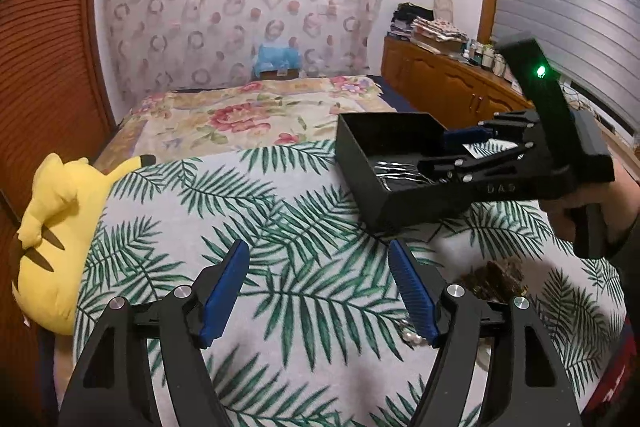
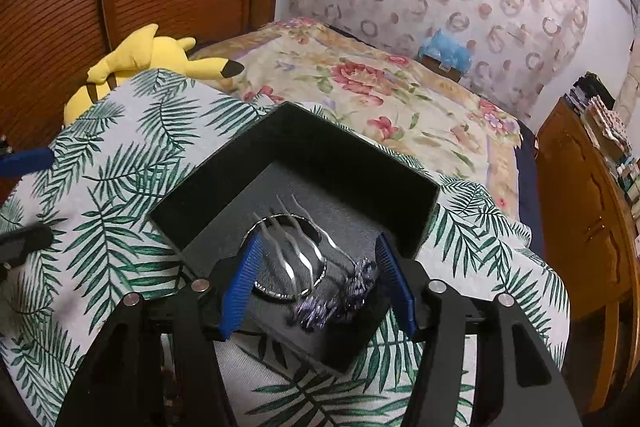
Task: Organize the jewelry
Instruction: 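Carry the bangle and comb into the black box and release both, then move both grippers back to the pile and grasp pearl necklaces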
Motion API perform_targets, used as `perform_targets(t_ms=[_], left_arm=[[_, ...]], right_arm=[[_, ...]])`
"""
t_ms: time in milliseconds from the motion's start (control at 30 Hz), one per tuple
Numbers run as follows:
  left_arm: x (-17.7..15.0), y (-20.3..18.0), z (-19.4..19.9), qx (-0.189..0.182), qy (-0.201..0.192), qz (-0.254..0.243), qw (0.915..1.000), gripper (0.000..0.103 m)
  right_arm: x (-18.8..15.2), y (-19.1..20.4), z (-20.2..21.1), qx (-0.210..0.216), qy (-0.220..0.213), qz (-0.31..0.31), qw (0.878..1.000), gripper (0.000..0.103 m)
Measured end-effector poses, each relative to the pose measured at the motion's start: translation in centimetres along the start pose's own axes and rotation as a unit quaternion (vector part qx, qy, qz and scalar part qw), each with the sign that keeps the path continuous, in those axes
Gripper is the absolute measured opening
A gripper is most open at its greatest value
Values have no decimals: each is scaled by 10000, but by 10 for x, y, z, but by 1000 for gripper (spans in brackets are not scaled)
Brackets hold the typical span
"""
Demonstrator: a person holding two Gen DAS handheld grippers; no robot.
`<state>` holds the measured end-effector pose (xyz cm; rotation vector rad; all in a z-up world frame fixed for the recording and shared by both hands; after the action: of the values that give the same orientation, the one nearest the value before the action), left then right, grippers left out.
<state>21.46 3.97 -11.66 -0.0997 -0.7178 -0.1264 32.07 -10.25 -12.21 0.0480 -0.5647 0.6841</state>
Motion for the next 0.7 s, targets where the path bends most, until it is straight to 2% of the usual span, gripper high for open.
perform_targets(t_ms=[167,333,500,700], left_arm=[[-15,-16,2,-128,74,-91,9999,69],[-27,-29,4,-202,112,-133,9996,69],[-39,-46,3,-99,131,-337,9993,69],[-49,-65,-3,-250,256,-491,9982,69]], right_arm=[[-22,3,40,176,-443,-107,9988,61],[-64,9,62,373,-510,-98,9980,61],[-113,10,52,501,-134,-92,9986,34],[-138,4,37,607,105,-244,9978,24]])
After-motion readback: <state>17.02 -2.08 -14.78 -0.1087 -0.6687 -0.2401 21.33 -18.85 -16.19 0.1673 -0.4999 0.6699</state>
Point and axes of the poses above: each gripper's, at about its wrist camera, not at the fingertips, and z roughly against the way its jaws point, y to its left, x to its top, the point moved 10 cm from there along -z, roughly the way its jaws point, and after that the axes turned 9 degrees about y, right-handed, at the moved point
